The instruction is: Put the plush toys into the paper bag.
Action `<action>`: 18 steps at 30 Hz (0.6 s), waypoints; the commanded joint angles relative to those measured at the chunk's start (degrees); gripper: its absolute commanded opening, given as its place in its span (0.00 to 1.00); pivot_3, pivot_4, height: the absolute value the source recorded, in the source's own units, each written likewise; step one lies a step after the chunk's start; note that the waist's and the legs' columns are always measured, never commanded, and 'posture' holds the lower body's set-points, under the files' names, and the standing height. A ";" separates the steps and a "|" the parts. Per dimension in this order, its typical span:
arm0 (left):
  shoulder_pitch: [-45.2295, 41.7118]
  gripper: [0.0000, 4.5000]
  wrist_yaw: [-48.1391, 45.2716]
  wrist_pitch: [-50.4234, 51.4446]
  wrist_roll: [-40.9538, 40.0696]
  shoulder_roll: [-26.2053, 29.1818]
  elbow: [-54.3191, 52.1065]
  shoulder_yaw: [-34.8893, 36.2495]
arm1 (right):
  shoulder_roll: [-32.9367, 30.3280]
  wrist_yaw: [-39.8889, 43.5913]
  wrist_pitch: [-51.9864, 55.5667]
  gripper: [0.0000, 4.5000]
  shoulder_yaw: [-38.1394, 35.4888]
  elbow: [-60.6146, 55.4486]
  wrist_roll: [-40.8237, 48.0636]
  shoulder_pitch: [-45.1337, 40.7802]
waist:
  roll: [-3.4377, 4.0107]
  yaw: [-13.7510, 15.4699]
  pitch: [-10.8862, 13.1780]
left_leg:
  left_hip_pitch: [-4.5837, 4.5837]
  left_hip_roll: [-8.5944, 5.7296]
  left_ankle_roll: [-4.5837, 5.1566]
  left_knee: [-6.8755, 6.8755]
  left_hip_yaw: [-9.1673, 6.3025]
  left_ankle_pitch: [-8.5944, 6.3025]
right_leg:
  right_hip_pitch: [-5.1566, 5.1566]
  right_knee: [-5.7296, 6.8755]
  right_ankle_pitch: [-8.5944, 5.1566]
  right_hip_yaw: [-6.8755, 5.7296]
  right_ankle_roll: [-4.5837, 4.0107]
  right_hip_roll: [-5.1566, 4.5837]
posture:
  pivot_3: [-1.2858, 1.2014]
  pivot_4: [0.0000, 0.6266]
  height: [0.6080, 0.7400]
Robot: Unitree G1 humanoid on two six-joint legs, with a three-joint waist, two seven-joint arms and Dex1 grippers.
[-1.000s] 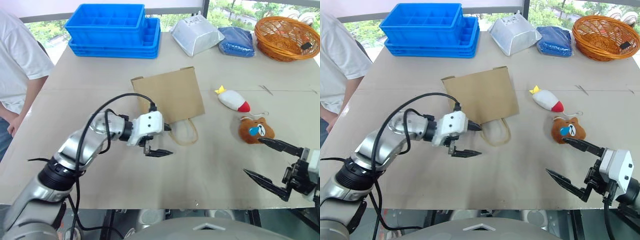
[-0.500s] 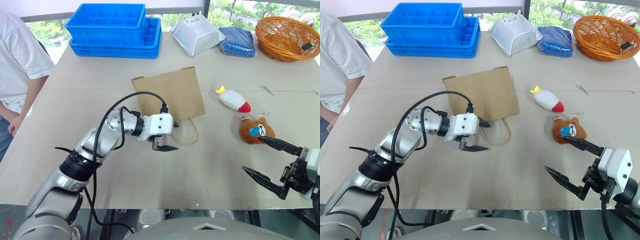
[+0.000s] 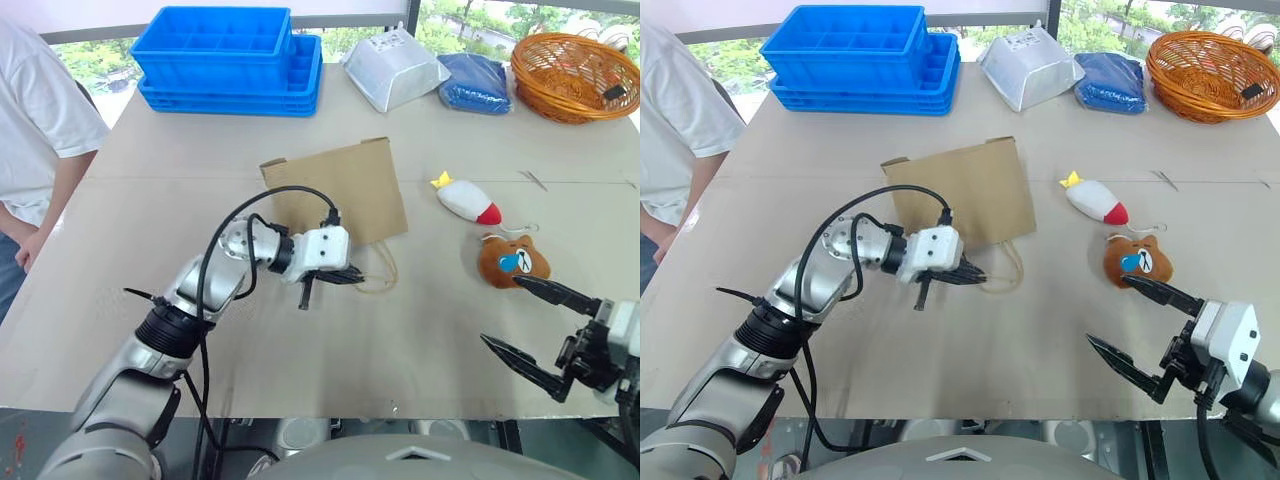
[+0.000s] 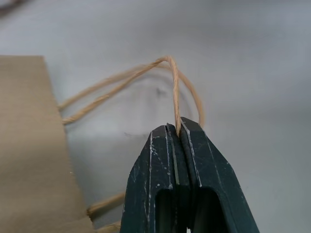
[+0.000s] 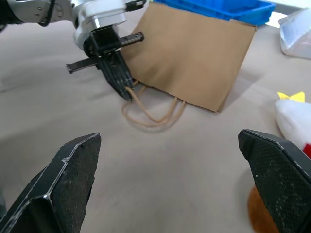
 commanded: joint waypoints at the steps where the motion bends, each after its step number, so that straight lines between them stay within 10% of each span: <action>1: -3.34 0.01 1.62 14.48 -13.17 -1.95 -4.62 9.08 | -0.18 -5.21 3.44 1.00 3.89 -3.11 2.07 -4.61 | -0.01 0.00 0.00 | -0.02 0.00 0.00 0.02 -0.02 0.00 | 0.00 0.00 0.00 -0.02 0.00 0.00 | 0.52 0.24 1.00; 5: -4.73 0.00 4.85 25.92 -23.71 -2.48 -6.68 17.01 | -0.45 -11.26 11.56 0.82 10.89 -2.74 8.45 -14.16 | -0.03 -0.33 0.02 | -0.06 0.01 -0.01 0.07 -0.08 0.01 | -0.02 0.03 0.02 -0.05 0.03 -0.01 | 0.52 0.24 1.00; 13: -9.39 0.00 20.78 42.32 -42.67 -9.81 -5.77 31.98 | 6.04 -20.98 21.55 0.01 29.35 9.86 0.77 -39.05 | -0.12 -0.11 0.05 | -0.14 -0.08 -0.03 0.17 -0.29 0.02 | 0.00 0.07 0.15 -0.15 0.04 -0.04 | 0.52 0.24 1.00; 18: -9.31 0.00 26.86 45.64 -48.43 -11.57 -7.55 34.29 | 11.80 -23.16 20.72 0.01 35.90 20.38 -6.17 -48.10 | -0.12 -0.19 0.05 | -0.24 -0.11 -0.04 0.23 -0.33 0.03 | -0.01 0.06 0.26 -0.19 -0.05 -0.09 | 0.52 0.24 1.00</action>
